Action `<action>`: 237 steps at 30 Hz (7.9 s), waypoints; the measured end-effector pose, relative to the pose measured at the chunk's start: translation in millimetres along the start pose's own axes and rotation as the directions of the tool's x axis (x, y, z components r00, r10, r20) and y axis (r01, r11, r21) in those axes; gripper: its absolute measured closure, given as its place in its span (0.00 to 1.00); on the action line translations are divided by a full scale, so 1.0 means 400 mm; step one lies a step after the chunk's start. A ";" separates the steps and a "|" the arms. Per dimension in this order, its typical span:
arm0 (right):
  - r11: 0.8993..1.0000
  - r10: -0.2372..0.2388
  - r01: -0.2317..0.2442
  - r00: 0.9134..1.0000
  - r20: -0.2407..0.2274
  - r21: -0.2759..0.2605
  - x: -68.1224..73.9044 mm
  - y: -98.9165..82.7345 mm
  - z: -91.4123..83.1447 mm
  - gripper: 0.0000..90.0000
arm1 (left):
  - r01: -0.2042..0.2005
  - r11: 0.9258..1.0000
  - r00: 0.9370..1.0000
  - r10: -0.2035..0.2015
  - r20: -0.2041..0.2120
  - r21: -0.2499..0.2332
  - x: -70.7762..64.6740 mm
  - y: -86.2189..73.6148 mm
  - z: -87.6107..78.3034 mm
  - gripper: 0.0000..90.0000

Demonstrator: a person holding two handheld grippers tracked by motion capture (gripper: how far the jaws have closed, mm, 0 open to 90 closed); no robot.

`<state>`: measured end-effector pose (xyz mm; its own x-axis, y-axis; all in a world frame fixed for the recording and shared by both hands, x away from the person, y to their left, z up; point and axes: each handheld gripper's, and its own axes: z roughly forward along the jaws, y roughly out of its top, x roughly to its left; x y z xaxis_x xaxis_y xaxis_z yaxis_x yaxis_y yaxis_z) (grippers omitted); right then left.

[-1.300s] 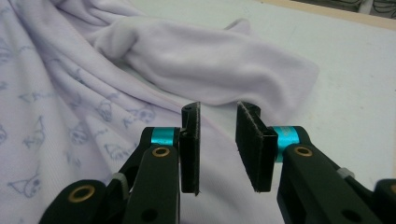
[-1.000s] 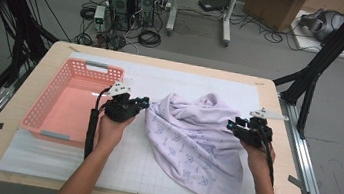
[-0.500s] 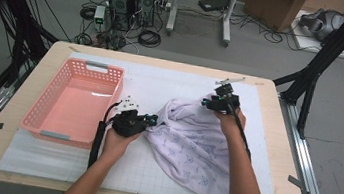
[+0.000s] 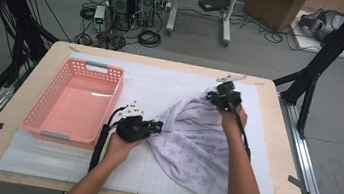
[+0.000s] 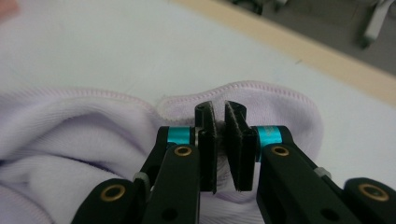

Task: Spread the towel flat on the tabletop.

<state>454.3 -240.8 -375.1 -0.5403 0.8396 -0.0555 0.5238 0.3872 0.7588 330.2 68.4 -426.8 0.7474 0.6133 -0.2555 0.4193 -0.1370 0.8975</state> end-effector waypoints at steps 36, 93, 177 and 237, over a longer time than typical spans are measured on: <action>0.999 0.029 -0.026 0.994 0.103 -0.029 -0.088 -0.249 -0.220 0.69 | -0.038 0.979 0.993 0.060 -0.101 0.202 0.007 0.000 0.124 0.70; 0.903 0.217 -0.238 0.971 0.099 0.357 -0.125 -0.099 0.042 0.95 | -0.038 0.985 0.999 0.041 -0.014 0.171 -0.007 0.004 0.093 0.89; 0.977 0.183 -0.165 0.974 0.131 -0.134 -0.180 -0.272 -0.174 0.64 | -0.020 0.985 0.979 0.054 -0.197 0.170 -0.026 -0.018 0.077 0.40; 0.972 0.195 -0.198 0.980 -0.039 -0.124 -0.146 -0.414 -0.242 0.59 | 0.027 0.997 0.974 -0.010 -0.228 0.071 -0.026 -0.004 0.101 0.40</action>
<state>335.3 -390.6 -434.9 -0.4534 0.8834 0.1186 0.5344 0.1629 0.8294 342.4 30.9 -440.2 0.6060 0.7758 -0.1759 0.4748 -0.1753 0.8625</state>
